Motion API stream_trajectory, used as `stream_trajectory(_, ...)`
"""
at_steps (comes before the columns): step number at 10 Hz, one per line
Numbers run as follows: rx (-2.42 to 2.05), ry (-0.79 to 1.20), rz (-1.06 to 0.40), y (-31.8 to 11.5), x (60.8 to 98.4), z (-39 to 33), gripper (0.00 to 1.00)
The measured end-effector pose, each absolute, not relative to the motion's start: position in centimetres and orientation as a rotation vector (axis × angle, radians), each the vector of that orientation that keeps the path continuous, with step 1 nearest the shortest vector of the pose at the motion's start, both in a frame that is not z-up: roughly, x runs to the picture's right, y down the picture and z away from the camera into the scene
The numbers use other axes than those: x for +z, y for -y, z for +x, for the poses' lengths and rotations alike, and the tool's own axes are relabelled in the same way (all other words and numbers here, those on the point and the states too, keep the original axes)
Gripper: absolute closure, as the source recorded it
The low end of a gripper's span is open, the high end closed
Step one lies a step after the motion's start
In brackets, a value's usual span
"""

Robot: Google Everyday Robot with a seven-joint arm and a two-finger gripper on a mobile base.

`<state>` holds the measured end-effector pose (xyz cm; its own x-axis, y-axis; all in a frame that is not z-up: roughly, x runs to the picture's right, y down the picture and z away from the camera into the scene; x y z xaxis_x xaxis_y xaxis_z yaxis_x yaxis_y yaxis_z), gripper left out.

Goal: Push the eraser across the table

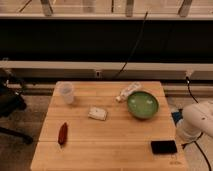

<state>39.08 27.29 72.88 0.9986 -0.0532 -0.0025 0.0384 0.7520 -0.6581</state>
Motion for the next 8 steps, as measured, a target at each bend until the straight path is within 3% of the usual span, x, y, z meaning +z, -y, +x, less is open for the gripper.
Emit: stream_trajectory(8, -0.050, 0.010, -0.768, -30.0, 72.7, 40.6, 1.00)
